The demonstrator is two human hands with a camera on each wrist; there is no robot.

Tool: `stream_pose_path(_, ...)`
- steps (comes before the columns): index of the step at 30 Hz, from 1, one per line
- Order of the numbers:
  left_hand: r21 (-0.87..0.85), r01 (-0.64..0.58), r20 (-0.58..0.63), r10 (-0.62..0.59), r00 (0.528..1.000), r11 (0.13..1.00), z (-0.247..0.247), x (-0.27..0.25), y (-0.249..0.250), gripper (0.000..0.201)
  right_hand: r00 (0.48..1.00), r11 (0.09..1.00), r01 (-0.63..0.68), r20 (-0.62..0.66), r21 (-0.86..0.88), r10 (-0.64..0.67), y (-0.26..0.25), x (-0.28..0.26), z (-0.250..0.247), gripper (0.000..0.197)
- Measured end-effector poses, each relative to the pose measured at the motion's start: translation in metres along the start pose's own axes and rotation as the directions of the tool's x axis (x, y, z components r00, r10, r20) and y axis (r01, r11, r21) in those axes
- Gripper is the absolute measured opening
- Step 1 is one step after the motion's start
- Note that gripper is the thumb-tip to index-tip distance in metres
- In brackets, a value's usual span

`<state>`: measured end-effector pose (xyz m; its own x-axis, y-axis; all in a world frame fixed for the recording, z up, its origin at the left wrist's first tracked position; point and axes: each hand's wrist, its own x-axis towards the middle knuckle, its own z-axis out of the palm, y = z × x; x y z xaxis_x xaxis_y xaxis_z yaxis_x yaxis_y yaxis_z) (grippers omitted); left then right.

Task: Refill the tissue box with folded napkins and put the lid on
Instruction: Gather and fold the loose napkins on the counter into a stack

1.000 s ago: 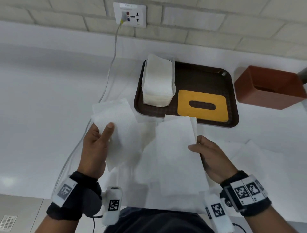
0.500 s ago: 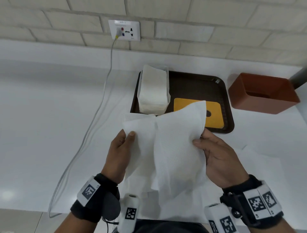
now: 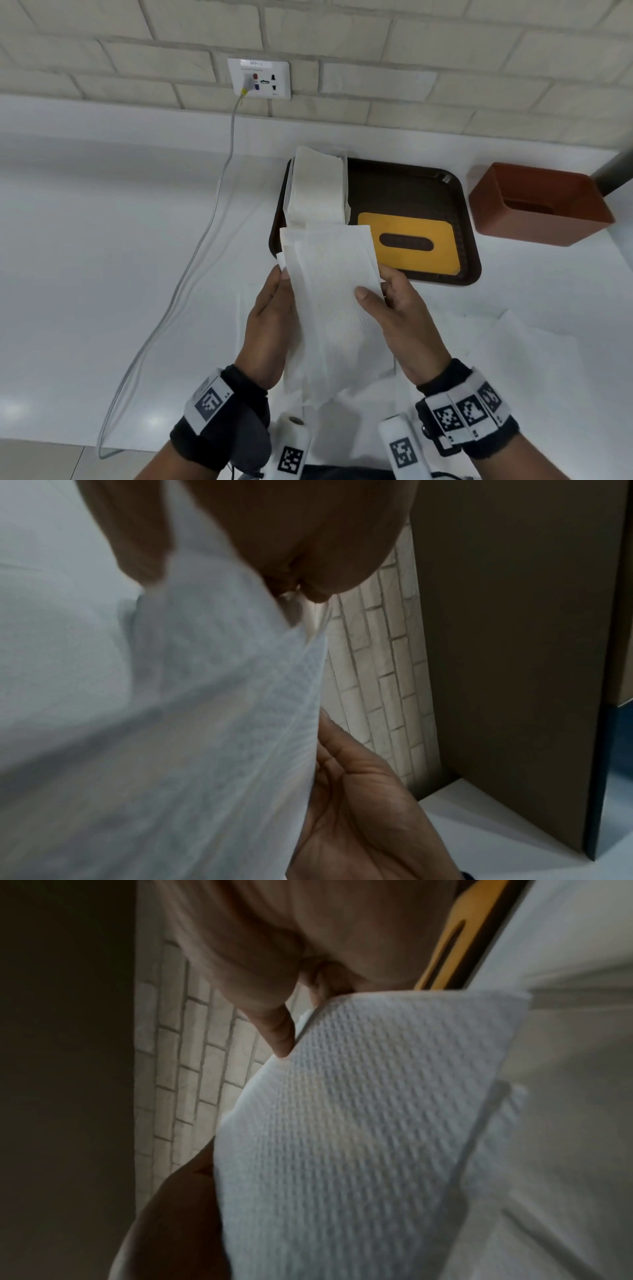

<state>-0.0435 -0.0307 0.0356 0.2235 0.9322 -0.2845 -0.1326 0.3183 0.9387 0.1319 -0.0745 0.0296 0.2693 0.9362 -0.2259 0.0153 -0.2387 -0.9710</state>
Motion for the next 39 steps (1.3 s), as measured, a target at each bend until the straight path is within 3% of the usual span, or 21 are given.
stream_pose_path(4, -0.008, 0.015, 0.106, -0.014, 0.994, 1.0, -0.001, -0.001, -0.006, 0.072, 0.995, 0.973, -0.093, 0.059, 0.21, 0.083, 0.005, 0.0, 0.003, 0.027)
stream_pose_path(6, 0.108, -0.107, 0.134, 0.092, 0.987, 0.988, 0.001, -0.001, -0.007, 0.064, 0.995, 0.966, -0.094, 0.042, 0.241, 0.086, 0.008, 0.0, 0.006, 0.026)
stream_pose_path(8, 0.208, -0.204, 0.141, 0.177, 0.974, 0.957, 0.002, 0.0, -0.006, 0.056, 0.999, 0.986, -0.045, -0.002, 0.159, 0.045, 0.011, 0.002, 0.006, 0.036)
stream_pose_path(11, 0.134, -0.289, 0.161, 0.267, 0.95, 0.948, 0.0, 0.0, -0.003, 0.045, 0.998, 0.996, 0.054, 0.007, 0.066, -0.055, 0.009, 0.001, 0.001, 0.054)
stream_pose_path(14, 0.071, -0.387, 0.197, 0.368, 0.909, 0.919, -0.005, 0.002, 0.001, 0.037, 0.979, 0.982, 0.181, 0.079, 0.056, -0.186, 0.001, 0.0, -0.007, 0.045)
stream_pose_path(18, 0.103, -0.497, 0.167, 0.477, 0.863, 0.862, -0.009, 0.006, -0.001, 0.021, 0.954, 0.958, 0.284, 0.085, 0.034, -0.286, 0.001, 0.002, -0.006, 0.031)
stream_pose_path(24, -0.008, -0.456, 0.105, 0.454, 0.885, 0.89, -0.007, 0.0, -0.01, 0.036, 0.956, 0.961, 0.27, 0.103, 0.055, -0.275, 0.014, 0.002, 0.011, 0.042)
stream_pose_path(29, 0.062, -0.506, 0.071, 0.501, 0.862, 0.861, -0.01, -0.003, -0.012, 0.017, 0.965, 0.966, 0.246, 0.076, 0.081, -0.252, 0.017, 0.001, 0.015, 0.043)
stream_pose_path(31, 0.066, -0.521, 0.07, 0.517, 0.853, 0.851, -0.012, -0.001, -0.014, 0.02, 0.963, 0.965, 0.252, 0.076, 0.067, -0.257, 0.02, 0.003, 0.016, 0.047)
stream_pose_path(35, 0.166, -0.432, 0.12, 0.417, 0.901, 0.886, -0.021, 0.01, -0.034, 0.044, 0.976, 0.983, 0.18, 0.115, 0.035, -0.183, 0.033, 0.01, 0.012, 0.049)
stream_pose_path(39, 0.254, -0.436, 0.142, 0.413, 0.9, 0.863, -0.022, 0.005, -0.051, 0.034, 0.984, 0.991, 0.132, 0.126, -0.035, -0.127, 0.046, 0.01, 0.01, 0.044)
